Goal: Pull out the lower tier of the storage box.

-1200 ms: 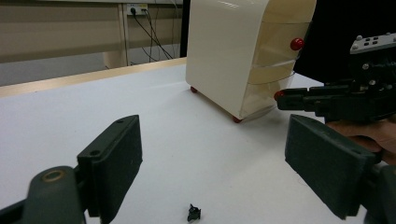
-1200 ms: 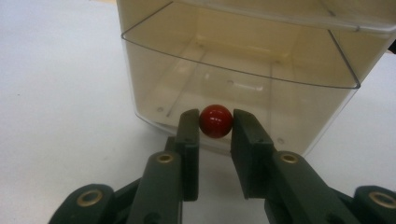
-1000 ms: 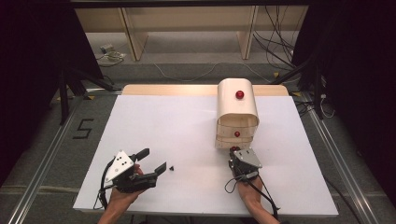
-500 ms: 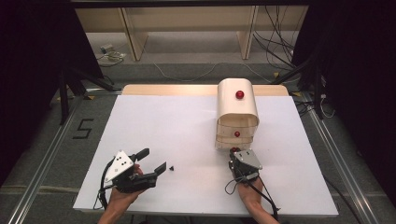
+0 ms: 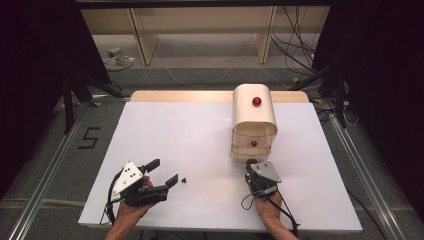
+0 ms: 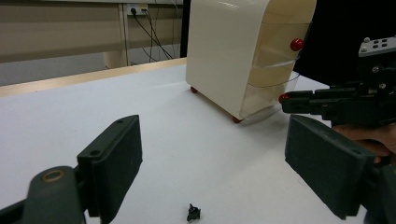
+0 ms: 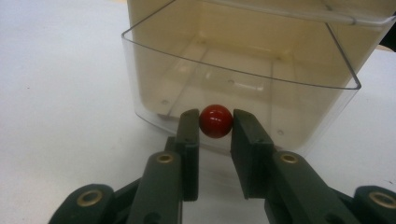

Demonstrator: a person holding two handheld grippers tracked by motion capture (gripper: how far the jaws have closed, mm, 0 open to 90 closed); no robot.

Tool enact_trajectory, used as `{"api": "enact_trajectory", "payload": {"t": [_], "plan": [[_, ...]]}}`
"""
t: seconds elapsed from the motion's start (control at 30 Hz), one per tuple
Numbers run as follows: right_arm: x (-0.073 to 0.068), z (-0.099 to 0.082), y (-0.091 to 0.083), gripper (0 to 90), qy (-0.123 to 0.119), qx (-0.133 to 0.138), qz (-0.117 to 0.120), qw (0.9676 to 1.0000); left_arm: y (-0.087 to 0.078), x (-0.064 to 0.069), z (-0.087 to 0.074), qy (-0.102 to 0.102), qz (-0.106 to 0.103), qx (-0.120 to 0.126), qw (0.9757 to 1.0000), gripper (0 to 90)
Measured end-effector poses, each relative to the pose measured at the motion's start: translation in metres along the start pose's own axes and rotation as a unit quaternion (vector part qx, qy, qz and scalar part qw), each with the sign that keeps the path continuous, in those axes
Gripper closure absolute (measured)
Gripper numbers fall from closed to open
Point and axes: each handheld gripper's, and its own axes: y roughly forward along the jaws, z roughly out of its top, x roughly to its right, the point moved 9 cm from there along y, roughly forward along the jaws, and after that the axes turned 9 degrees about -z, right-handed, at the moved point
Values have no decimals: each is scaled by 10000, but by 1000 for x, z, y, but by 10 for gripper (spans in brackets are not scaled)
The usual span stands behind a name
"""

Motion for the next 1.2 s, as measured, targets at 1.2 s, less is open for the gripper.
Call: {"api": "enact_trajectory", "payload": {"t": [1.2], "plan": [[0,-3,-8,735,26,-27,37,10000,0,0,0,-10,16,2,10000,187]]}}
